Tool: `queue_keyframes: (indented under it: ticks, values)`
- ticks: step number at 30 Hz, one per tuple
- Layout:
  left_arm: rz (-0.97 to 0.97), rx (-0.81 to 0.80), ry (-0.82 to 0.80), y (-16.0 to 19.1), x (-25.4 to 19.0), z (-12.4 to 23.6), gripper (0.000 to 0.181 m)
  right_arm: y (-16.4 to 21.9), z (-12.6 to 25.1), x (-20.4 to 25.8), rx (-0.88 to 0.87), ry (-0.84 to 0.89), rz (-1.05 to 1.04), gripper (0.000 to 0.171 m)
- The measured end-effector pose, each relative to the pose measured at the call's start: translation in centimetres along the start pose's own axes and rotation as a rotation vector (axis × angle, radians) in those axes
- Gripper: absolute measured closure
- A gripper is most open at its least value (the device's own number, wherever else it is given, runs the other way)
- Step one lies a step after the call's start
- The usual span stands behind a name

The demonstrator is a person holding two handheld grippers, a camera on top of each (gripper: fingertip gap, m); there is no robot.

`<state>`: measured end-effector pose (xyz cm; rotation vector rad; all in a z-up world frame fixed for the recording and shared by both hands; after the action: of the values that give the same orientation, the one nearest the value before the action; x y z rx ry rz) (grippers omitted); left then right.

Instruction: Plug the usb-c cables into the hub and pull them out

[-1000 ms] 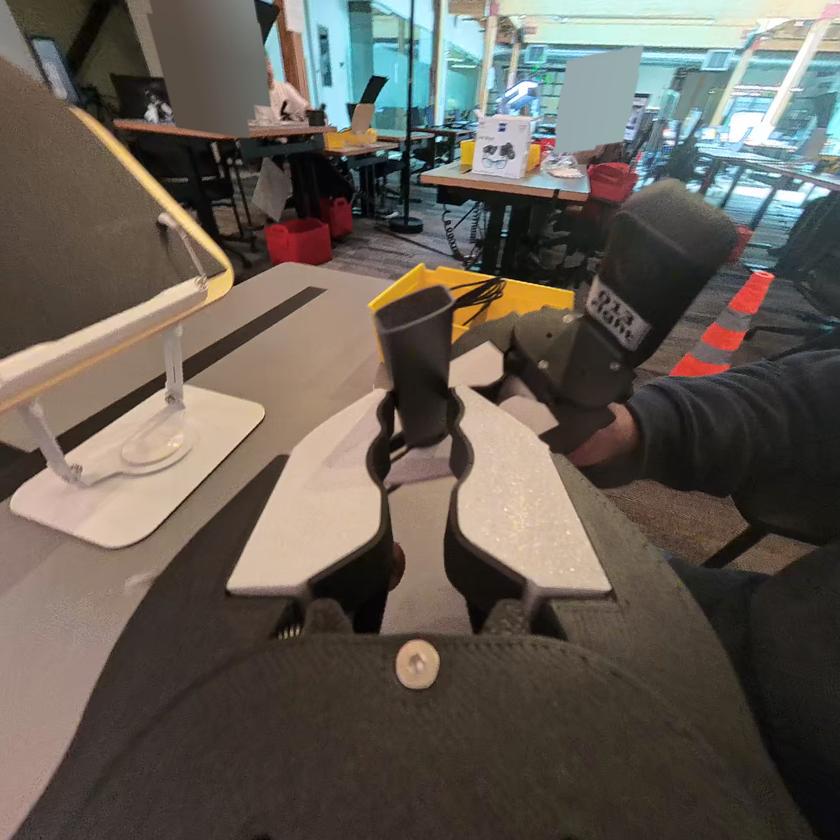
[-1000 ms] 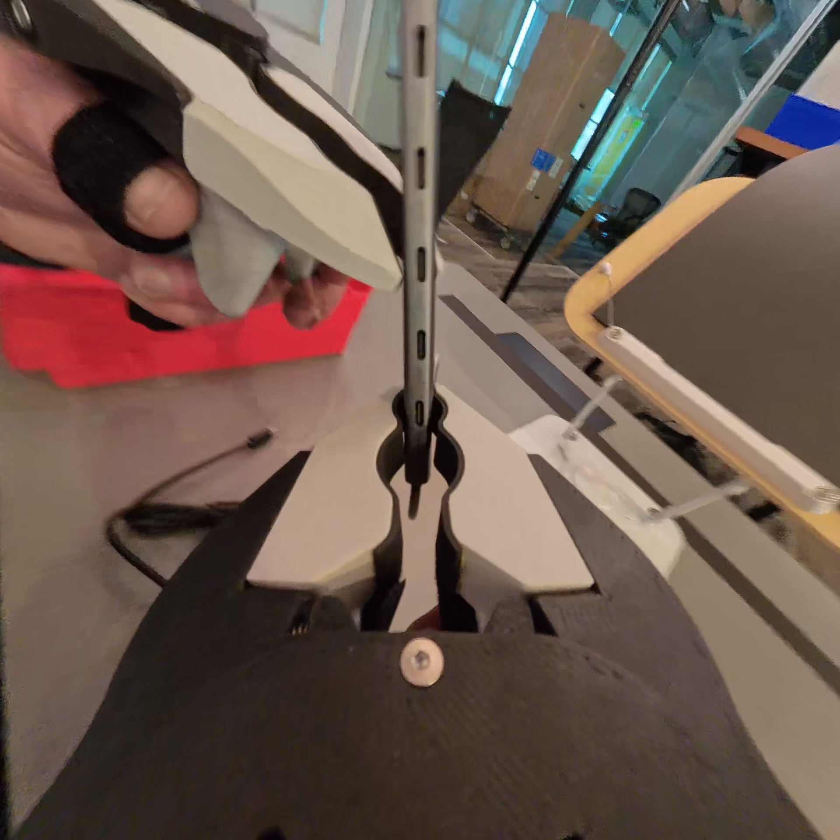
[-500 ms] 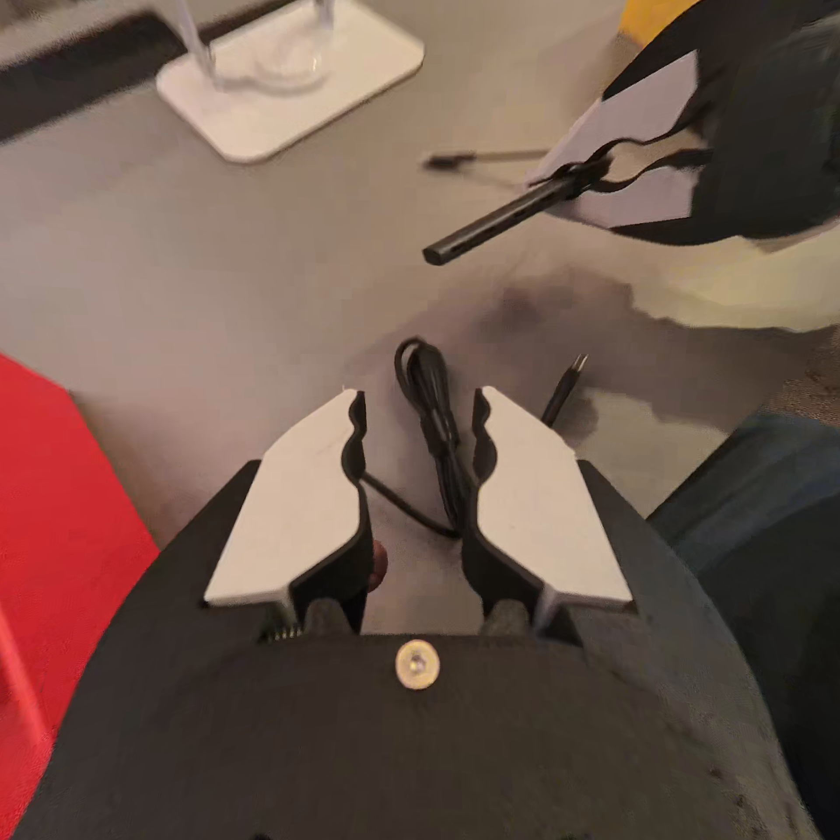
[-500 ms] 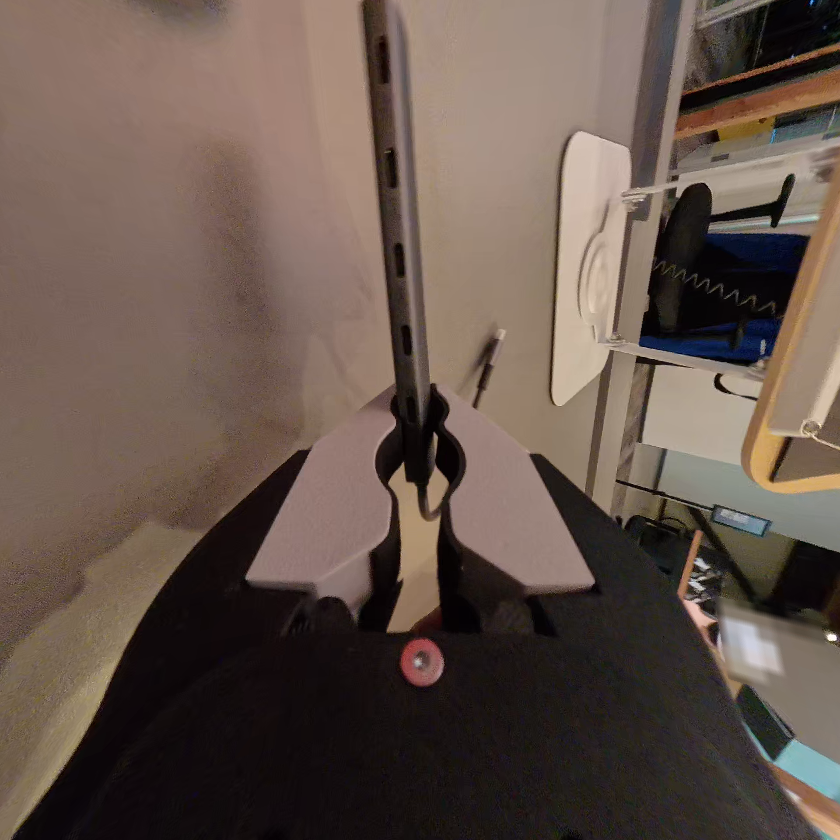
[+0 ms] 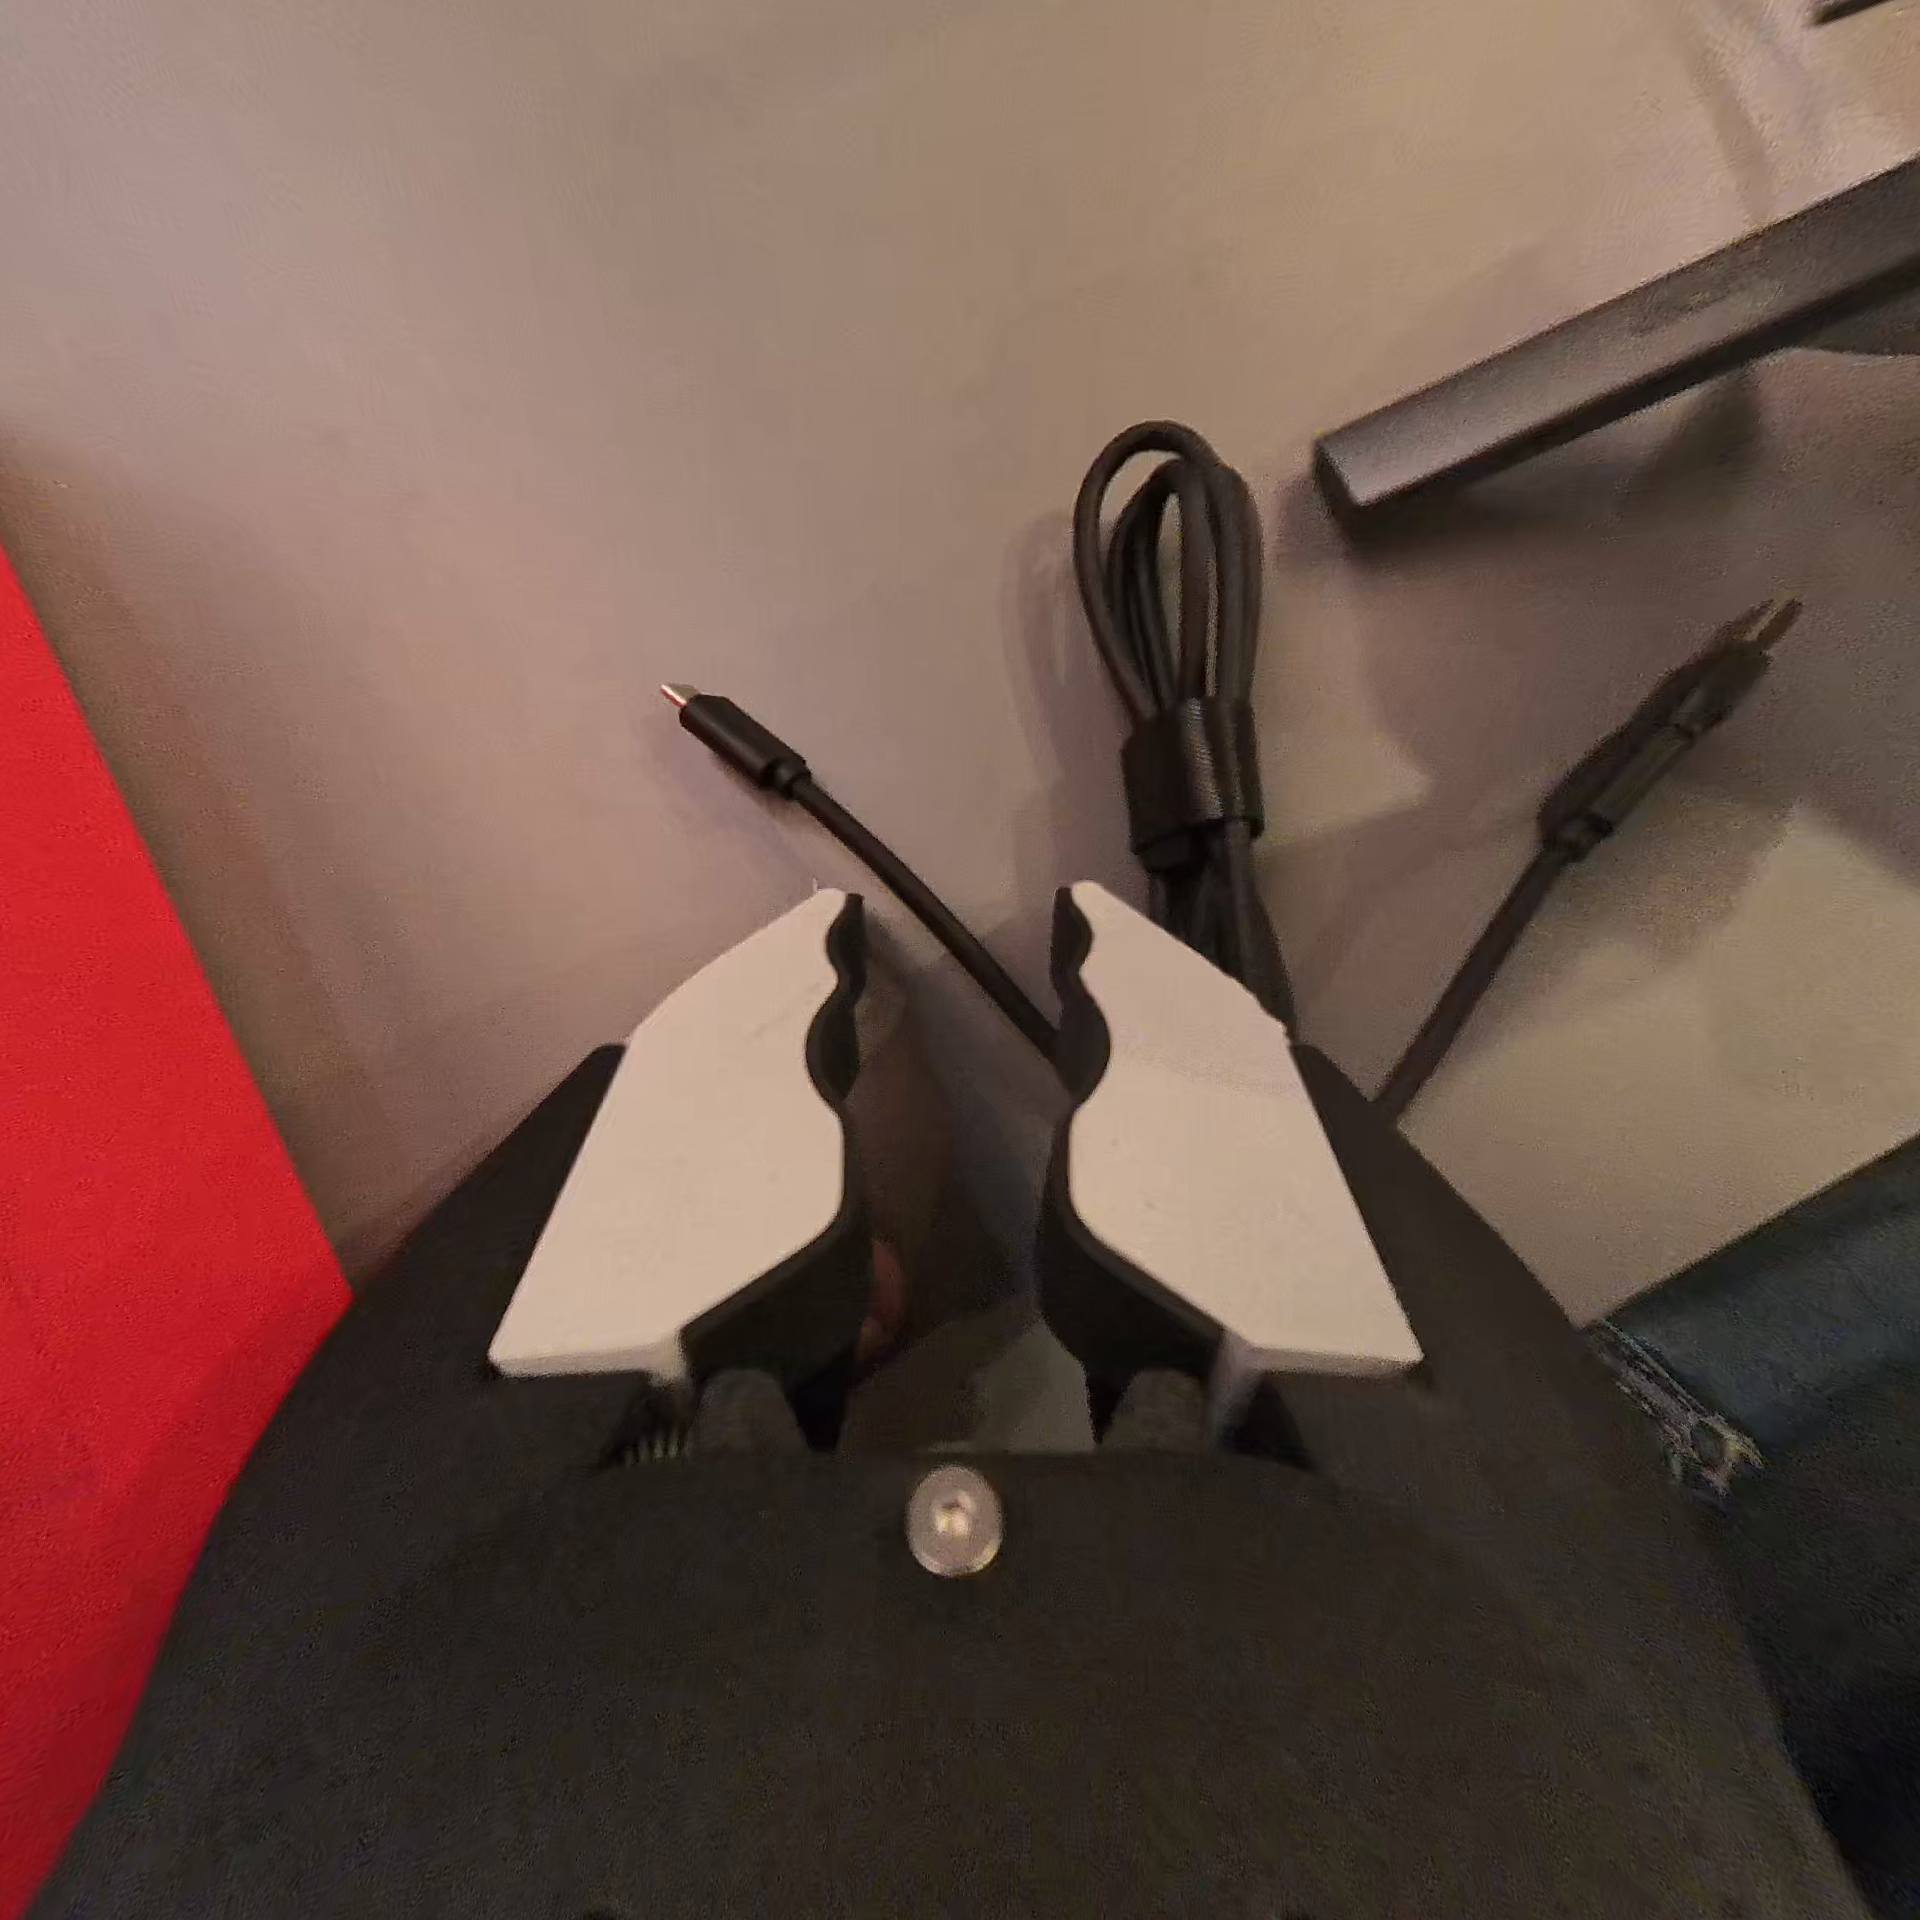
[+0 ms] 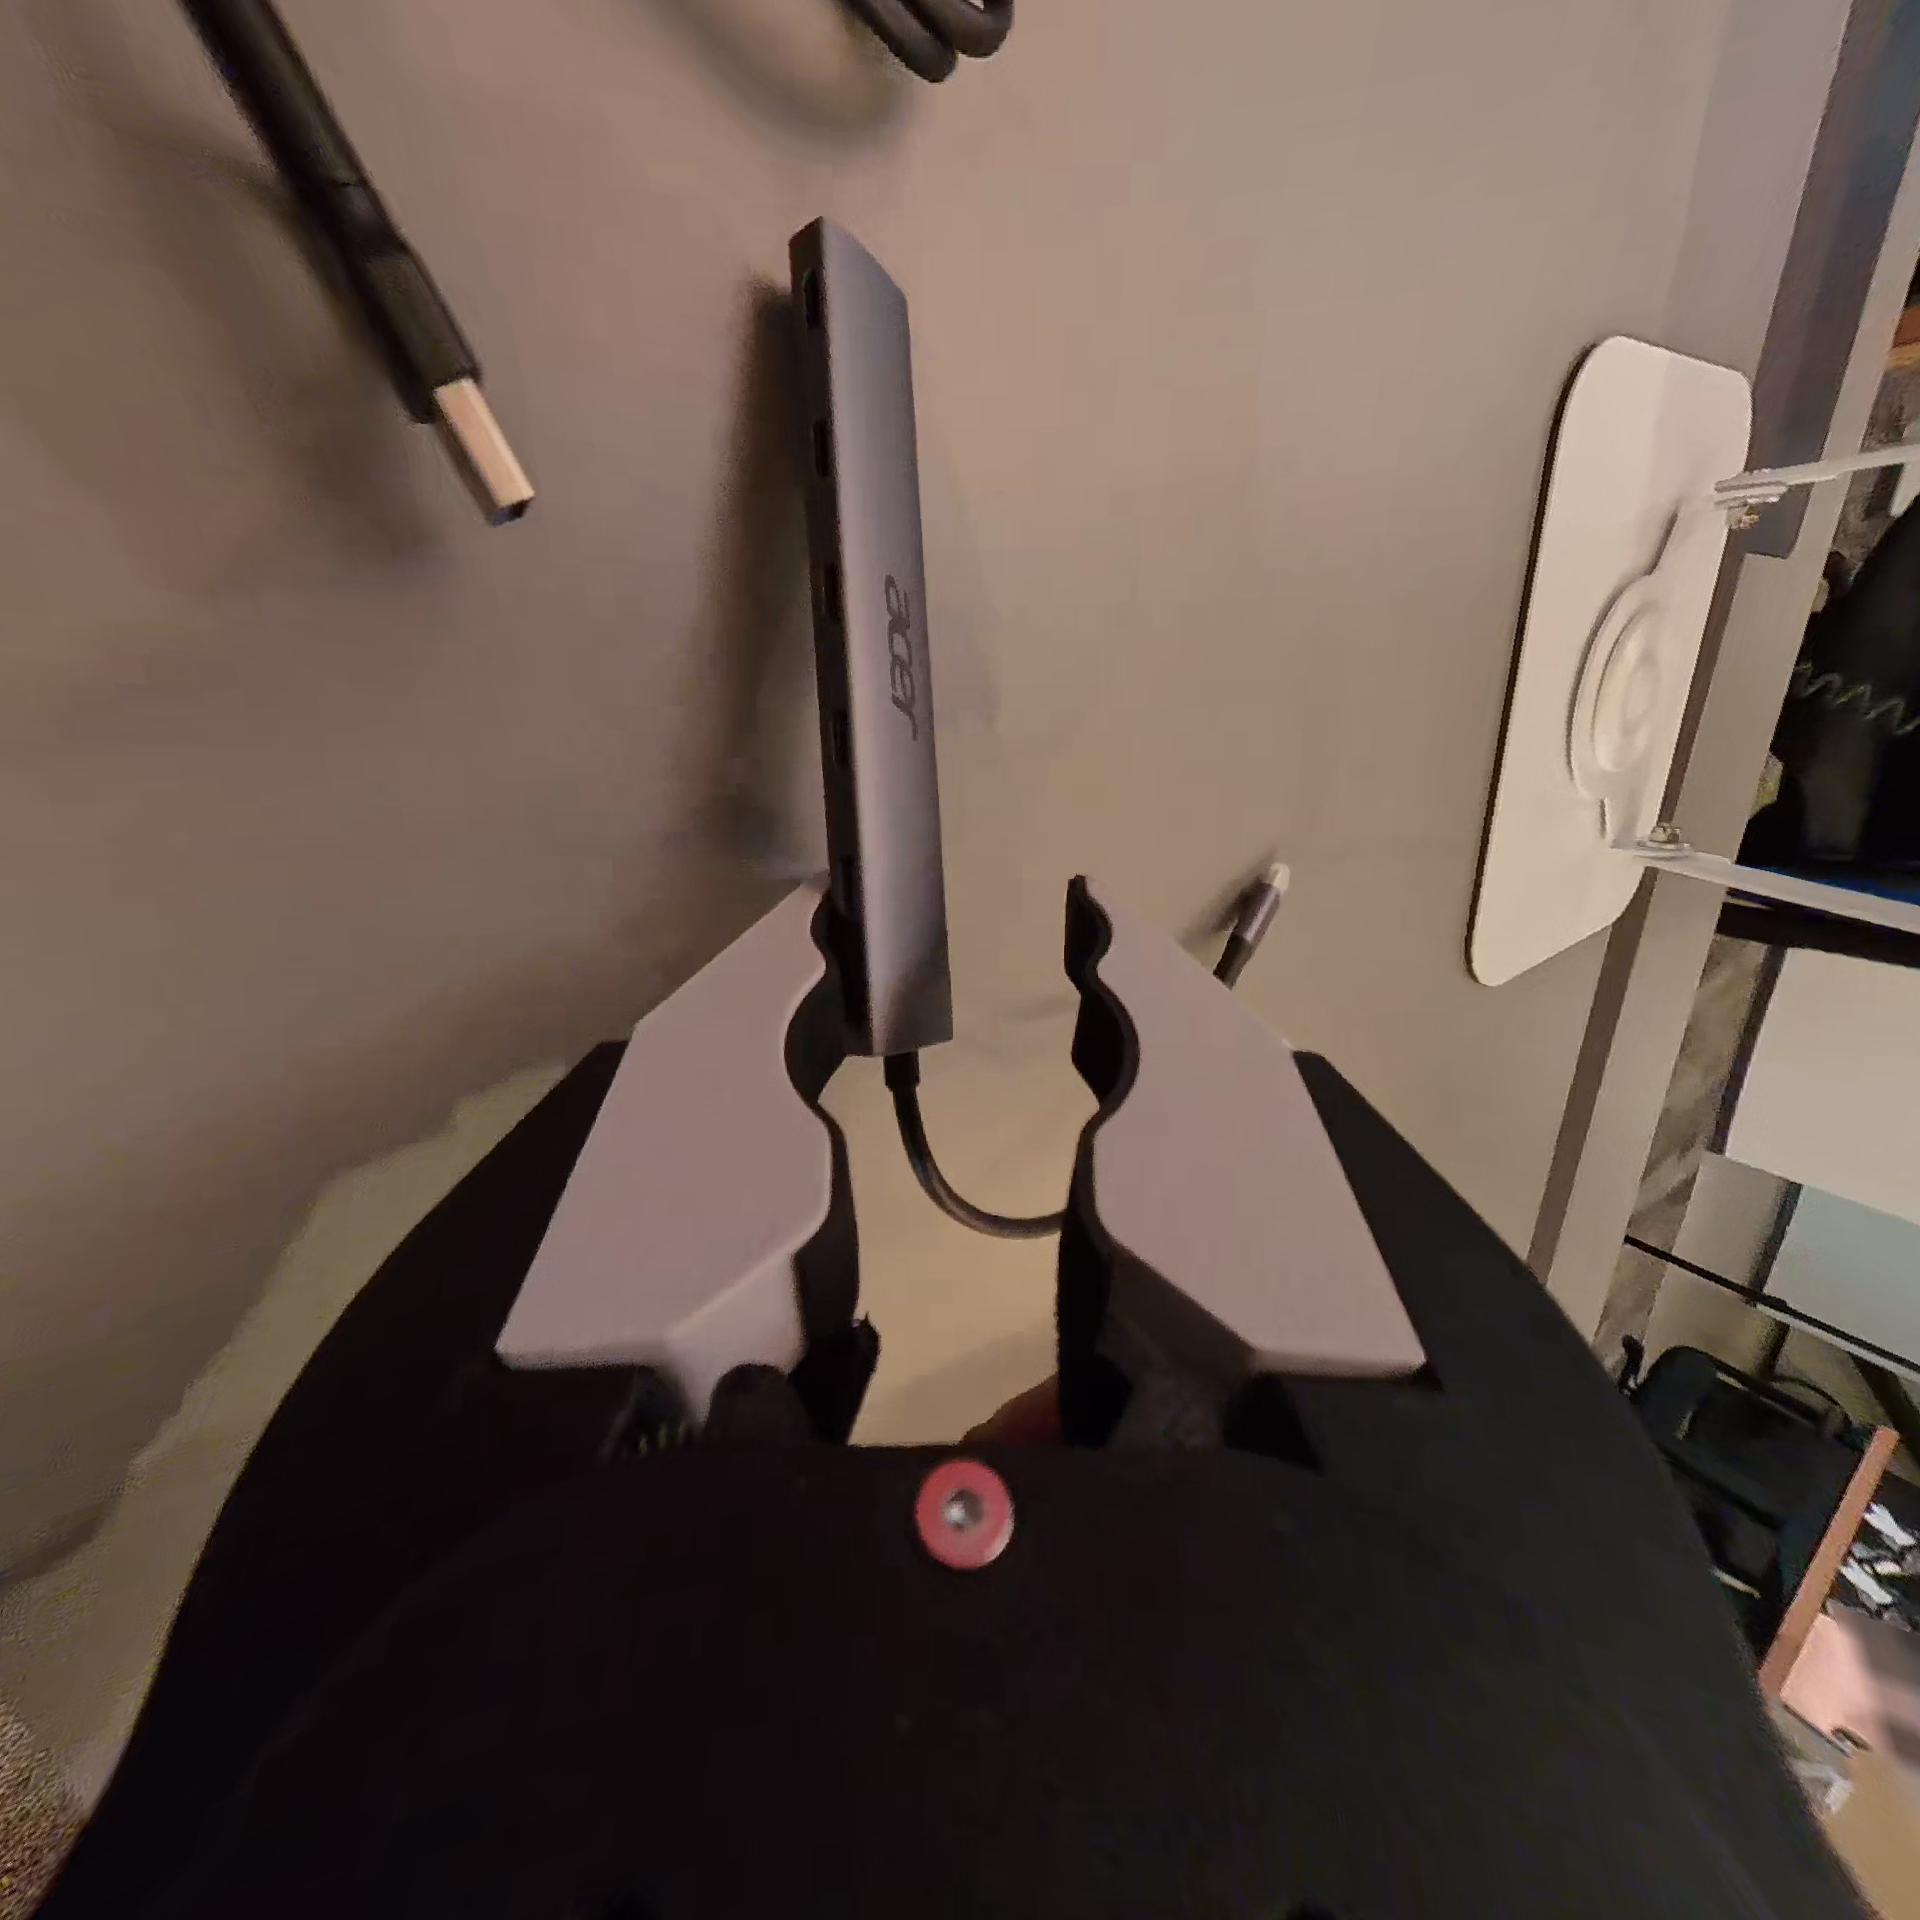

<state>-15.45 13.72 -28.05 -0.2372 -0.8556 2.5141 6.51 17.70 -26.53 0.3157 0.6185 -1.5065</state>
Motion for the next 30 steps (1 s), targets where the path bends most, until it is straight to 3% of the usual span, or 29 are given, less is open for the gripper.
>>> queue_keyframes:
  ticks: [4, 7, 12, 18, 24, 30]
  values:
    - [-0.036, -0.007, -0.034, -0.5, 0.4, -0.6, 0.17, 0.0, 1.5, 0.5, -0.06, -0.063, -0.004, 0.132]
    - [-0.107, -0.001, -0.06, -0.7, 0.4, -0.9, 0.175, 0.0, 2.4, 0.5, -0.086, -0.102, -0.013, 0.128]
    - [-0.118, -0.046, 0.006, -1.4, 0.0, -0.8, 0.176, 0.5, 3.6, 0.3, -0.159, -0.24, -0.101, 0.116]
    - [-0.199, -0.097, 0.118, -3.1, -1.0, 0.2, 0.177, -2.3, 6.3, -2.6, -0.421, -0.23, -0.231, 0.136]
    - [-0.382, -0.165, 0.228, -7.1, -3.3, 3.2, 0.177, -5.6, 3.6, -4.0, -0.62, -0.337, -0.344, 0.132]
    - [-0.457, -0.108, 0.387, -8.5, -4.0, 4.7, 0.177, -6.8, 5.4, -4.4, -0.682, 0.129, 0.036, 0.137]
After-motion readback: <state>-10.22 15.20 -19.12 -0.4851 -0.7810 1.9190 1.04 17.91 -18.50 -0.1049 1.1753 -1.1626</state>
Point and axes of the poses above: each gripper's, where its closed fingertips meet, z back along the fingers, y out of its underside, x = y × z across the jaws, the point moved 5 cm from there along z, back along the fingers, and after that the axes turned 2 degrees about x, right-handed, at the moved point
